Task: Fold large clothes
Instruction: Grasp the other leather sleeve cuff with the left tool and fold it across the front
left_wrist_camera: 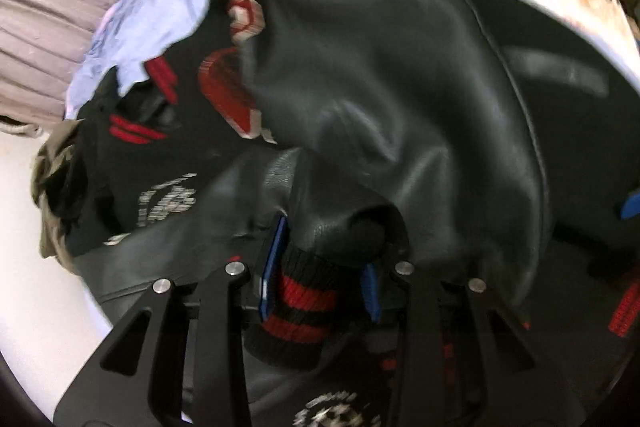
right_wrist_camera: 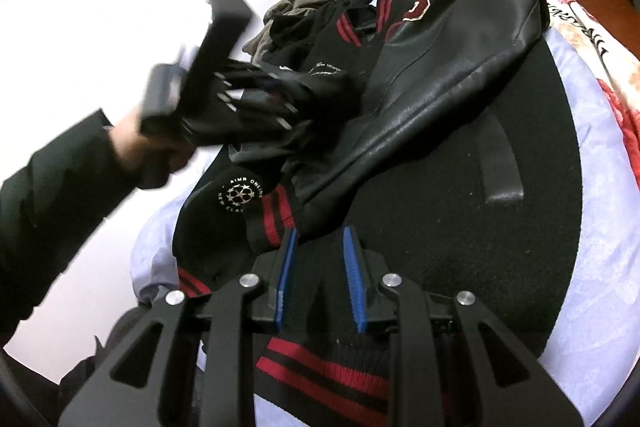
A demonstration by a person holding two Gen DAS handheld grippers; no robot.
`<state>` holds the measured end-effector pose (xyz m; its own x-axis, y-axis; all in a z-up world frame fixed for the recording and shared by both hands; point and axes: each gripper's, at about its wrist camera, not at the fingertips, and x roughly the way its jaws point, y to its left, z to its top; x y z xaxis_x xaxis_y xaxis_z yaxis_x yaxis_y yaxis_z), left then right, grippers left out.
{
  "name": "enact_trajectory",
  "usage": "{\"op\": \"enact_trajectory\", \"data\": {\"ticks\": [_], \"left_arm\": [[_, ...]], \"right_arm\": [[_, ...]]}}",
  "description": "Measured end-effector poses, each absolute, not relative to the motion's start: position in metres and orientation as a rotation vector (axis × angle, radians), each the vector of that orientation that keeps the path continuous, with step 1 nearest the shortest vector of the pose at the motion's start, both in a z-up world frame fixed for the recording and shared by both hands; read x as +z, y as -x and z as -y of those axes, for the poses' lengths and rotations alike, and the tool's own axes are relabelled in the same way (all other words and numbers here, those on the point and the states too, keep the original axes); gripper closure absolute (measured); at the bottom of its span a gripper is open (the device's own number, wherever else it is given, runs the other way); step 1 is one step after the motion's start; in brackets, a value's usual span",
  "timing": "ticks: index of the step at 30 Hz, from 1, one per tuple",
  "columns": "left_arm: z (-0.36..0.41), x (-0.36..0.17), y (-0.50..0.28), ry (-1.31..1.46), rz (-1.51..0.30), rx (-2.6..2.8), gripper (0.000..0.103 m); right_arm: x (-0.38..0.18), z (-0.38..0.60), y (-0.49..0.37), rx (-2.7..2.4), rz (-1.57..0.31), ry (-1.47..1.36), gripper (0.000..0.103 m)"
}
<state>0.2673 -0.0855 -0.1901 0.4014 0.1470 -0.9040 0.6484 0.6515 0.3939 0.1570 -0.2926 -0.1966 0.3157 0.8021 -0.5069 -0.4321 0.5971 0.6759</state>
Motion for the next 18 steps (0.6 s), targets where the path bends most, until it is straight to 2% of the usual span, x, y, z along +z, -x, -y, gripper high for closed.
{"op": "enact_trajectory", "data": {"ticks": [3,6,7,10,13,14,15,18], "left_arm": [[0.089,-0.216,-0.261,-0.873,-1.125,-0.329,0.069],[0.086,-0.214,-0.250,-0.838,-1.060,-0.251,0.065],[0.085,-0.211,-0.247,-0.813,-1.047,-0.226,0.061],[0.072,-0.190,-0.235,-0.678,-1.015,-0.171,0.039],[0.057,-0.169,-0.217,-0.536,-0.979,-0.177,0.036],[0.050,-0.165,-0.213,-0.492,-0.969,-0.176,0.030],[0.040,-0.159,-0.207,-0.433,-0.954,-0.175,0.029],[0.019,-0.153,-0.200,-0.335,-0.937,-0.208,0.028]], "right_arm": [[-0.198,0.292,-0.158,0.865,-0.939,-0.463,0.077],[-0.194,0.292,-0.157,0.874,-0.936,-0.441,0.075],[-0.192,0.292,-0.156,0.881,-0.934,-0.442,0.073],[-0.177,0.296,-0.158,0.881,-0.912,-0.426,0.060],[-0.155,0.302,-0.169,0.865,-0.872,-0.429,0.047],[-0.149,0.302,-0.175,0.854,-0.870,-0.419,0.046],[-0.143,0.298,-0.183,0.843,-0.874,-0.400,0.046],[-0.132,0.280,-0.201,0.842,-0.884,-0.344,0.046]]}}
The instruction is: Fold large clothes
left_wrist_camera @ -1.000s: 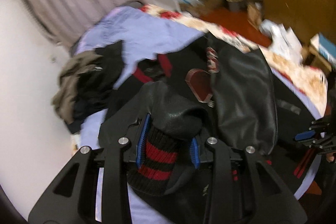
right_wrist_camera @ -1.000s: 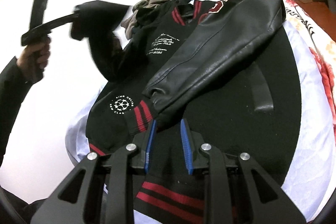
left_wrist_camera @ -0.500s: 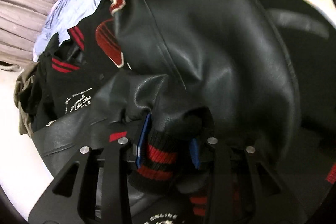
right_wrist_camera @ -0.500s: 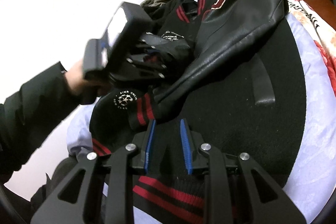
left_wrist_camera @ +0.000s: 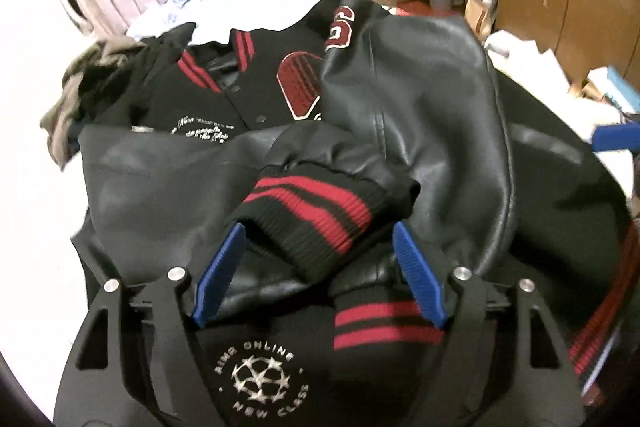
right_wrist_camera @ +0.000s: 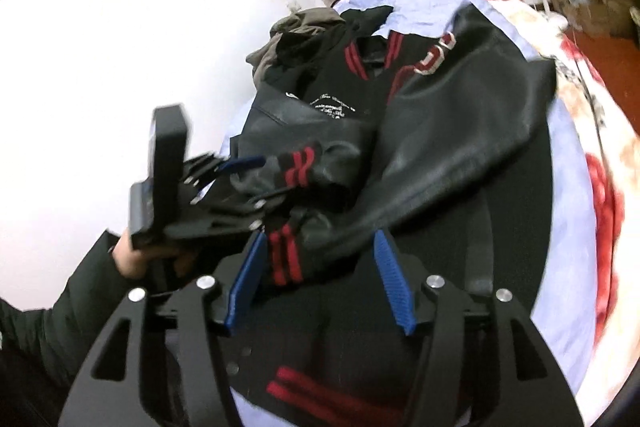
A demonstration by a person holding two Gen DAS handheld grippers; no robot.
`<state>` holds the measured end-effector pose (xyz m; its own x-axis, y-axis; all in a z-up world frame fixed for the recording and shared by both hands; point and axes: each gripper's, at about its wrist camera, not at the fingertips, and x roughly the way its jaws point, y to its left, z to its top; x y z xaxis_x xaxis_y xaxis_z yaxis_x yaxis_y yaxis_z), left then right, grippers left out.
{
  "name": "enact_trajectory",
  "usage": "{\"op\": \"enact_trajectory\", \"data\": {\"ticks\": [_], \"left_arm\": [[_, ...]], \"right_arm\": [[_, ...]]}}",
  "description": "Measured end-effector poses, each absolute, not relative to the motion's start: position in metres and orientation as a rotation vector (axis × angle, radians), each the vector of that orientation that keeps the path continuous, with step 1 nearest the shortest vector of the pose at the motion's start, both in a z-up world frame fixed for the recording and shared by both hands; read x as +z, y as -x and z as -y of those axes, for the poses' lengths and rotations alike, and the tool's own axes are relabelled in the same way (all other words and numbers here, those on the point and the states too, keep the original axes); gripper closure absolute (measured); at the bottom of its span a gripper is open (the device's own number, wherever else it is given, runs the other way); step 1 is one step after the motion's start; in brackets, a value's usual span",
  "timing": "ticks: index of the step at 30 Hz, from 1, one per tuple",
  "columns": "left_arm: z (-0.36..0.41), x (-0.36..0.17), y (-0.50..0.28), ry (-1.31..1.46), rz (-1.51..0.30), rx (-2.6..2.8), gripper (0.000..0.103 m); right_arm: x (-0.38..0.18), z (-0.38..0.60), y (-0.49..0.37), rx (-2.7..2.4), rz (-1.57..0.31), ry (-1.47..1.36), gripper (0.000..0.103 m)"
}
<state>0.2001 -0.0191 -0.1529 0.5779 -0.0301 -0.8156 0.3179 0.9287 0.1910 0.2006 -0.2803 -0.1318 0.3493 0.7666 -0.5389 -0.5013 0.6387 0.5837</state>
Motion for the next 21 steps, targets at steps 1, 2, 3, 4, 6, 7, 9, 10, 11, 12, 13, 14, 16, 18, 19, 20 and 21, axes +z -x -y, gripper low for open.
{"op": "enact_trajectory", "data": {"ticks": [1,2,3,4,6,7,9,10,11,12,13,14,16,18,19,20,21], "left_arm": [[0.011,-0.150,-0.200,-0.301,-0.928,-0.219,0.028],[0.002,-0.147,-0.201,-0.262,-0.922,-0.223,0.028],[-0.011,-0.145,-0.203,-0.216,-0.918,-0.220,0.028],[-0.025,-0.142,-0.206,-0.168,-0.914,-0.208,0.028],[-0.051,-0.135,-0.218,-0.105,-0.904,-0.191,0.028],[-0.062,-0.134,-0.225,-0.085,-0.905,-0.185,0.028],[-0.086,-0.137,-0.245,-0.052,-0.916,-0.141,0.028],[-0.099,-0.141,-0.256,-0.028,-0.918,-0.123,0.028],[-0.110,-0.146,-0.267,0.001,-0.933,-0.119,0.028],[-0.119,-0.152,-0.277,0.020,-0.948,-0.114,0.028],[-0.126,-0.159,-0.286,0.036,-0.961,-0.107,0.028],[-0.130,-0.165,-0.293,0.046,-0.969,-0.102,0.028],[-0.135,-0.177,-0.305,0.065,-0.994,-0.095,0.028],[-0.139,-0.187,-0.315,0.061,-1.024,-0.082,0.028],[-0.141,-0.194,-0.319,0.071,-1.041,-0.080,0.028],[-0.144,-0.200,-0.323,0.083,-1.053,-0.075,0.029],[-0.147,-0.205,-0.325,0.087,-1.060,-0.074,0.029]], "right_arm": [[-0.129,0.268,-0.209,0.841,-0.898,-0.317,0.046],[-0.126,0.255,-0.217,0.844,-0.909,-0.292,0.046],[-0.121,0.238,-0.224,0.858,-0.907,-0.257,0.046],[-0.118,0.226,-0.227,0.870,-0.900,-0.226,0.046],[-0.114,0.199,-0.235,0.889,-0.888,-0.162,0.046],[-0.115,0.180,-0.241,0.899,-0.893,-0.123,0.046],[-0.119,0.147,-0.249,0.906,-0.891,-0.014,0.046],[-0.121,0.135,-0.249,0.901,-0.883,0.044,0.046],[-0.123,0.123,-0.249,0.898,-0.874,0.102,0.046],[-0.126,0.106,-0.250,0.897,-0.863,0.186,0.046],[-0.130,0.099,-0.249,0.891,-0.855,0.238,0.046],[-0.135,0.089,-0.248,0.885,-0.850,0.306,0.046],[-0.156,0.068,-0.252,0.881,-0.873,0.466,0.044],[-0.169,0.060,-0.256,0.894,-0.895,0.531,0.036],[-0.176,0.056,-0.260,0.909,-0.906,0.562,0.036],[-0.181,0.053,-0.264,0.901,-0.913,0.583,0.036],[-0.186,0.049,-0.272,0.892,-0.947,0.588,0.036]]}}
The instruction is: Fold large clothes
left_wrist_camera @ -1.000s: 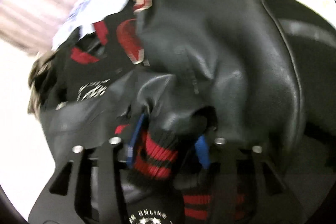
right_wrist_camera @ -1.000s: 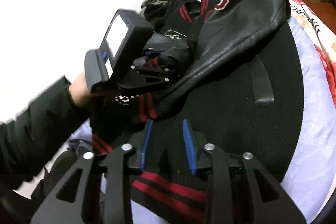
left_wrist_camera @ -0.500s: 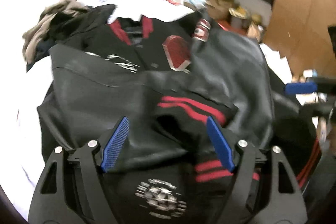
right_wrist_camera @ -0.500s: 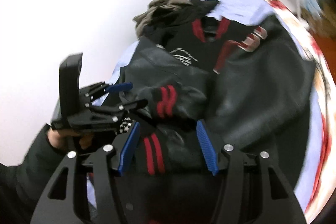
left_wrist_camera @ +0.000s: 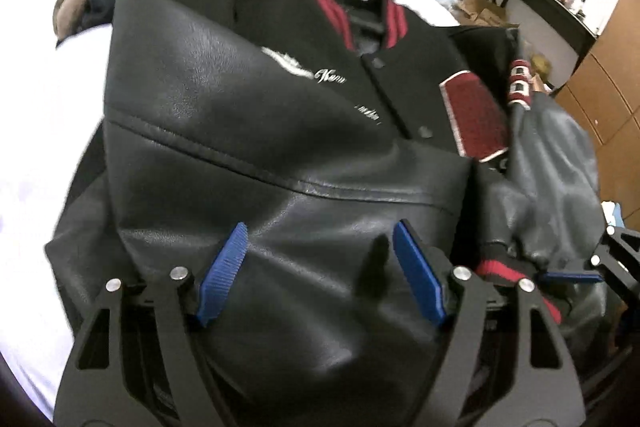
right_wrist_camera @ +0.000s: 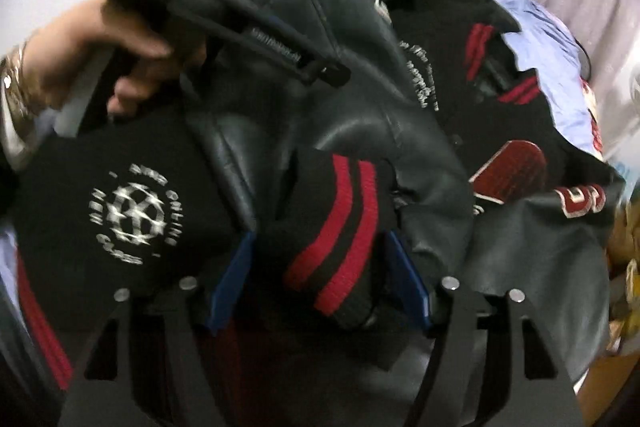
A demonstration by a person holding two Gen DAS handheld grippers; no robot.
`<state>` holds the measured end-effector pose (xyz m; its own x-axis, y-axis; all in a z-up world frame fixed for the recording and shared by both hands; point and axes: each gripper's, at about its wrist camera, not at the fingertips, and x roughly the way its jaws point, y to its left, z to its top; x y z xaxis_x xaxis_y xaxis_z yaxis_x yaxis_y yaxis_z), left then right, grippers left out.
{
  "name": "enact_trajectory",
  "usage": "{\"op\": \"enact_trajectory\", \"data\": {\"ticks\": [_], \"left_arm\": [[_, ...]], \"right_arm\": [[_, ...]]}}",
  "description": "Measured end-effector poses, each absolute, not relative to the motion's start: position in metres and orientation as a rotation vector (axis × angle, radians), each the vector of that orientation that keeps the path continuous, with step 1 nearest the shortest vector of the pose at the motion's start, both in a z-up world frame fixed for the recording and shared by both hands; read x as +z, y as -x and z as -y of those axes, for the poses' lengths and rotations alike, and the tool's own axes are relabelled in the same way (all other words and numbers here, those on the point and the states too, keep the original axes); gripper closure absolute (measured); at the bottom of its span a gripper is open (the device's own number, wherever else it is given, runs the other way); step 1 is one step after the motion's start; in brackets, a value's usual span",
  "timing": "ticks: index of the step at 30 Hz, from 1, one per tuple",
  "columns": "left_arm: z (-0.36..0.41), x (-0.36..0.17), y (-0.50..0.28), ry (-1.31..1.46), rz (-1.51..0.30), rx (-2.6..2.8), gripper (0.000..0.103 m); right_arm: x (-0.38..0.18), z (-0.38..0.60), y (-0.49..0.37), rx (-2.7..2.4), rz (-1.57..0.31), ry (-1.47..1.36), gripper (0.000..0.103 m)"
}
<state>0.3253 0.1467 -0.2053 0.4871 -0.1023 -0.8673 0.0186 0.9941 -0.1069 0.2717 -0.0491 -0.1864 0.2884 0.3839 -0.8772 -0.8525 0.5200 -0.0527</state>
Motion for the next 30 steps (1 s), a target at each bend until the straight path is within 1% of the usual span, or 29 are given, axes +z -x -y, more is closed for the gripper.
{"op": "enact_trajectory", "data": {"ticks": [2,4,5,6,7,10,15,20,21,23,25,27,29,30], "left_arm": [[-0.149,-0.216,-0.329,0.078,-1.071,-0.072,0.031],[-0.151,-0.224,-0.332,0.066,-1.079,-0.058,0.034],[-0.153,-0.226,-0.332,0.071,-1.074,-0.054,0.035],[-0.154,-0.226,-0.332,0.077,-1.070,-0.054,0.035],[-0.155,-0.225,-0.331,0.083,-1.068,-0.056,0.035],[-0.161,-0.220,-0.329,0.108,-1.054,-0.048,0.041],[-0.164,-0.209,-0.324,0.083,-1.028,-0.021,0.041],[-0.169,-0.199,-0.324,0.094,-0.995,0.000,0.041],[-0.169,-0.198,-0.323,0.093,-0.990,0.003,0.041],[-0.169,-0.196,-0.322,0.086,-0.981,0.007,0.041],[-0.167,-0.196,-0.323,0.079,-0.975,0.016,0.041],[-0.168,-0.196,-0.324,0.077,-0.966,0.023,0.042],[-0.169,-0.198,-0.325,0.078,-0.963,0.037,0.049],[-0.170,-0.198,-0.326,0.080,-0.962,0.044,0.050]], "right_arm": [[-0.189,0.047,-0.277,0.904,-0.979,0.574,0.041],[-0.187,0.043,-0.282,0.905,-1.002,0.555,0.058],[-0.184,0.043,-0.285,0.910,-1.017,0.521,0.064],[-0.179,0.046,-0.287,0.913,-1.020,0.472,0.072],[-0.171,0.050,-0.289,0.908,-1.019,0.422,0.076],[-0.152,0.072,-0.294,0.870,-1.033,0.221,0.080],[-0.131,0.138,-0.291,0.795,-1.039,-0.125,0.083],[-0.140,0.211,-0.284,0.678,-1.056,-0.416,0.085],[-0.148,0.232,-0.283,0.637,-1.061,-0.493,0.090],[-0.161,0.259,-0.284,0.584,-1.067,-0.605,0.091],[-0.175,0.285,-0.285,0.512,-1.077,-0.673,0.095],[-0.190,0.297,-0.292,0.460,-1.099,-0.671,0.095],[-0.196,0.304,-0.294,0.443,-1.110,-0.632,0.094],[-0.194,0.305,-0.295,0.443,-1.102,-0.605,0.091]]}}
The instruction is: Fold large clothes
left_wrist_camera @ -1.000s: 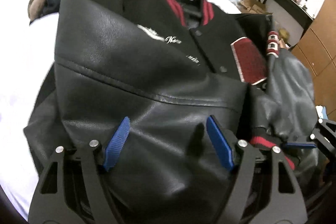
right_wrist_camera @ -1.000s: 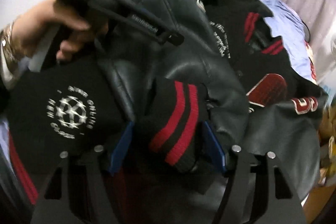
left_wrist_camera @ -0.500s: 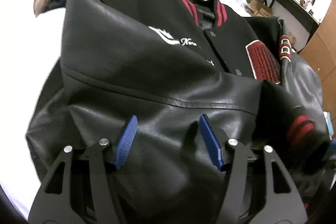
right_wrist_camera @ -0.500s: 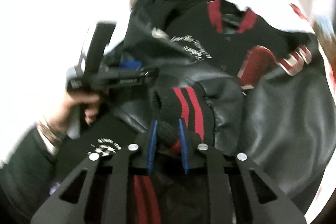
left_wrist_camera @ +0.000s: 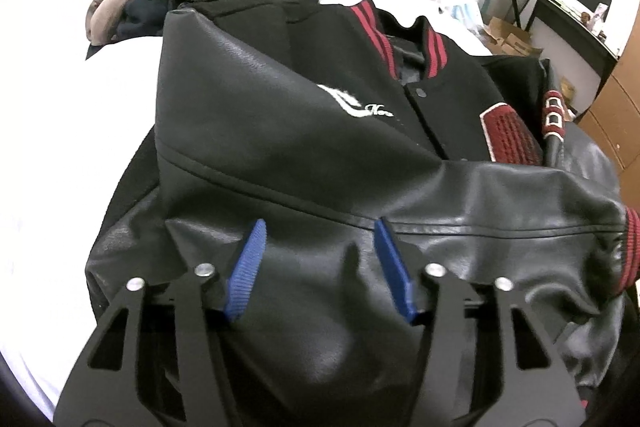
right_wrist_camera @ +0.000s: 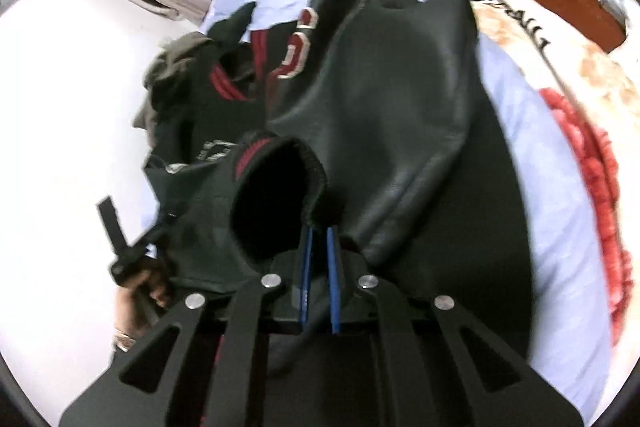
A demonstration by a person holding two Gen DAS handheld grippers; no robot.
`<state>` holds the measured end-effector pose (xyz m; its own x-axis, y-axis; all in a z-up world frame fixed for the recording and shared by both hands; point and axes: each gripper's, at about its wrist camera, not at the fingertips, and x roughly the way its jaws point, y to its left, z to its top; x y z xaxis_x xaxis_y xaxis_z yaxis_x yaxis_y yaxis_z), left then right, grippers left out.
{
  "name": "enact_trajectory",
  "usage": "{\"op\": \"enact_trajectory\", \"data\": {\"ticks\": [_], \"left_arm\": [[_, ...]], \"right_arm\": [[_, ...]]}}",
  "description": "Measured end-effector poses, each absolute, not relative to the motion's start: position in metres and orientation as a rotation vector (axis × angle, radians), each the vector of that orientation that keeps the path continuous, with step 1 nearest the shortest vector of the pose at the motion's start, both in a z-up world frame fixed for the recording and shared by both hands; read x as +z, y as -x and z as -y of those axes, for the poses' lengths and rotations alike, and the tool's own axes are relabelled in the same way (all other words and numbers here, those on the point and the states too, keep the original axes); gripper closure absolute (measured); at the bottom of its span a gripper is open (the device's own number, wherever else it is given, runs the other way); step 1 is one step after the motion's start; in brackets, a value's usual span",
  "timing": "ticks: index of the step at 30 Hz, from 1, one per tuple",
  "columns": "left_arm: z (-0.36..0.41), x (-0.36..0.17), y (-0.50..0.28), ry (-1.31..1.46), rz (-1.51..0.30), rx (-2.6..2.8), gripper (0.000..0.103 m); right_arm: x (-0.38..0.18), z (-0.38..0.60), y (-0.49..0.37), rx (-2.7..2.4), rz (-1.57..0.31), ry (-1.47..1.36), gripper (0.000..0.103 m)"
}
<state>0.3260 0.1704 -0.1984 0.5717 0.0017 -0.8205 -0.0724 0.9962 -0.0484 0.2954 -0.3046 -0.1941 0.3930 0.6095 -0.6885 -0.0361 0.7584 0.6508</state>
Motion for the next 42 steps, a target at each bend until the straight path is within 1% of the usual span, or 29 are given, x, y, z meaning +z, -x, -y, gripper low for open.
{"op": "enact_trajectory", "data": {"ticks": [1,2,3,4,7,9,11,12,16,18,20,21,23,24,25,27,28,31,36,38,42], "left_arm": [[-0.171,-0.199,-0.326,0.082,-0.960,0.043,0.051],[-0.172,-0.200,-0.327,0.082,-0.961,0.045,0.056],[-0.172,-0.202,-0.328,0.078,-0.963,0.050,0.057],[-0.171,-0.202,-0.328,0.078,-0.964,0.051,0.057],[-0.169,-0.203,-0.329,0.073,-0.962,0.050,0.057],[-0.169,-0.204,-0.329,0.071,-0.963,0.046,0.063],[-0.169,-0.207,-0.329,0.072,-0.970,0.047,0.070],[-0.170,-0.208,-0.329,0.072,-0.971,0.047,0.072],[-0.171,-0.210,-0.329,0.074,-0.971,0.052,0.073],[-0.170,-0.211,-0.329,0.067,-0.971,0.054,0.073],[-0.170,-0.212,-0.329,0.066,-0.972,0.056,0.073],[-0.170,-0.213,-0.330,0.067,-0.972,0.056,0.073],[-0.170,-0.214,-0.330,0.066,-0.972,0.056,0.073],[-0.170,-0.214,-0.331,0.063,-0.972,0.058,0.073],[-0.170,-0.215,-0.331,0.062,-0.972,0.058,0.073],[-0.169,-0.214,-0.330,0.058,-0.970,0.059,0.073],[-0.169,-0.214,-0.330,0.058,-0.970,0.060,0.073],[-0.169,-0.212,-0.330,0.058,-0.964,0.062,0.073],[-0.162,-0.195,-0.329,0.024,-0.932,0.073,0.073],[-0.159,-0.183,-0.329,0.021,-0.912,0.080,0.073],[-0.147,-0.165,-0.335,-0.036,-0.901,0.107,0.073]], "right_arm": [[-0.191,0.305,-0.296,0.447,-1.094,-0.581,0.087],[-0.188,0.306,-0.296,0.452,-1.084,-0.563,0.082],[-0.182,0.307,-0.295,0.459,-1.066,-0.545,0.066],[-0.176,0.308,-0.295,0.464,-1.050,-0.530,0.059],[-0.154,0.299,-0.301,0.509,-1.011,-0.442,0.059],[-0.142,0.285,-0.310,0.544,-0.997,-0.357,0.058],[-0.136,0.266,-0.328,0.590,-1.028,-0.251,0.051],[-0.139,0.257,-0.339,0.617,-1.070,-0.210,0.048],[-0.165,0.232,-0.372,0.552,-1.187,-0.012,0.048],[-0.185,0.228,-0.382,0.549,-1.285,-0.003,0.048],[-0.199,0.231,-0.383,0.583,-1.352,-0.066,0.047],[-0.205,0.234,-0.384,0.599,-1.386,-0.110,0.047],[-0.215,0.243,-0.380,0.625,-1.440,-0.193,0.052],[-0.218,0.247,-0.377,0.638,-1.454,-0.221,0.056],[-0.219,0.250,-0.375,0.646,-1.461,-0.239,0.066],[-0.214,0.255,-0.370,0.660,-1.454,-0.268,0.076],[-0.211,0.258,-0.366,0.676,-1.445,-0.301,0.080],[-0.191,0.260,-0.347,0.715,-1.375,-0.355,0.084],[-0.154,0.271,-0.296,0.753,-1.246,-0.473,0.086],[-0.146,0.275,-0.273,0.775,-1.219,-0.516,0.087],[-0.141,0.279,-0.217,0.829,-1.202,-0.605,0.093]]}}
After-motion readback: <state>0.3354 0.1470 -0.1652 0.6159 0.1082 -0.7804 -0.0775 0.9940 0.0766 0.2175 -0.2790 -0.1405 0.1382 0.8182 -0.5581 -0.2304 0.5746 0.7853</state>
